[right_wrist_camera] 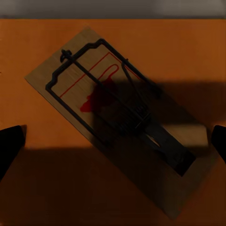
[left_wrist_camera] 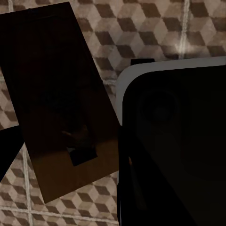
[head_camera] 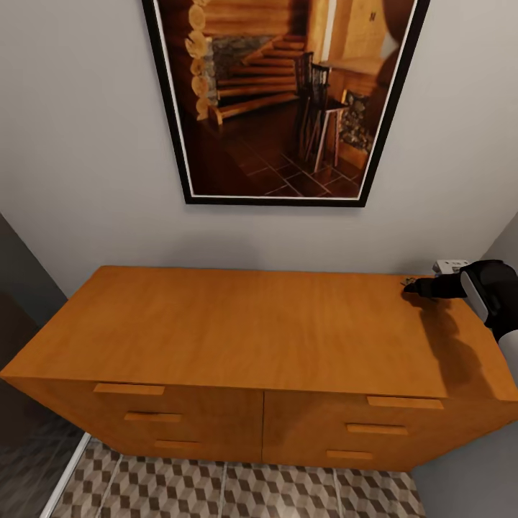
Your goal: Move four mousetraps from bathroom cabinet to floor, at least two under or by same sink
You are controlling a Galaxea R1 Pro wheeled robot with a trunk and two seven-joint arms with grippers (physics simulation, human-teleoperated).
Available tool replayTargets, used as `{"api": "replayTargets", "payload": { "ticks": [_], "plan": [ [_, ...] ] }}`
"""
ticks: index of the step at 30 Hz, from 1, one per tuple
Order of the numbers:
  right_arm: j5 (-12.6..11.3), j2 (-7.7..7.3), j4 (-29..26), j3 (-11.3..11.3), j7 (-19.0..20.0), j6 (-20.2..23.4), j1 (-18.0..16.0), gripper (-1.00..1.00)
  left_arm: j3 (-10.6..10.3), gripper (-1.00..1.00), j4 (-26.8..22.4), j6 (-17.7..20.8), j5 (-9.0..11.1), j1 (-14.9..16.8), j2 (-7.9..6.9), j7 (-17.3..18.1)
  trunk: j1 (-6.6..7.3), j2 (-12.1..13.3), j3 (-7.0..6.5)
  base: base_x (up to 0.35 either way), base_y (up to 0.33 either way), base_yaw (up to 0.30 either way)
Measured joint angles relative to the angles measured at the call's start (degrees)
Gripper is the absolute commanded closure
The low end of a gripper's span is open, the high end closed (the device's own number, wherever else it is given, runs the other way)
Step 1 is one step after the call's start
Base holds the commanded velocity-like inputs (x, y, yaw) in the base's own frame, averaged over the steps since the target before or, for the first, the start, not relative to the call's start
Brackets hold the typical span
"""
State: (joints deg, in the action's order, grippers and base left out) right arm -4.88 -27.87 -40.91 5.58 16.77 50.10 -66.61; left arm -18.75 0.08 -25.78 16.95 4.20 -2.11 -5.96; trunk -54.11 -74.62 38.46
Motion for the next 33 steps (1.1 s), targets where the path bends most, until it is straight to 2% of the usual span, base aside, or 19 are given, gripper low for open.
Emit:
{"api": "replayTargets", "payload": {
  "ticks": [33],
  "plan": [
    [0.0, 0.06, 0.05, 0.01, -0.03, 0.0, -0.03, -1.0, 0.0, 1.0, 0.0, 0.0, -0.02, -0.01, 0.0, 0.0, 0.0, 0.0, 0.0, 0.001, -0.002, 0.0]
  ]
}}
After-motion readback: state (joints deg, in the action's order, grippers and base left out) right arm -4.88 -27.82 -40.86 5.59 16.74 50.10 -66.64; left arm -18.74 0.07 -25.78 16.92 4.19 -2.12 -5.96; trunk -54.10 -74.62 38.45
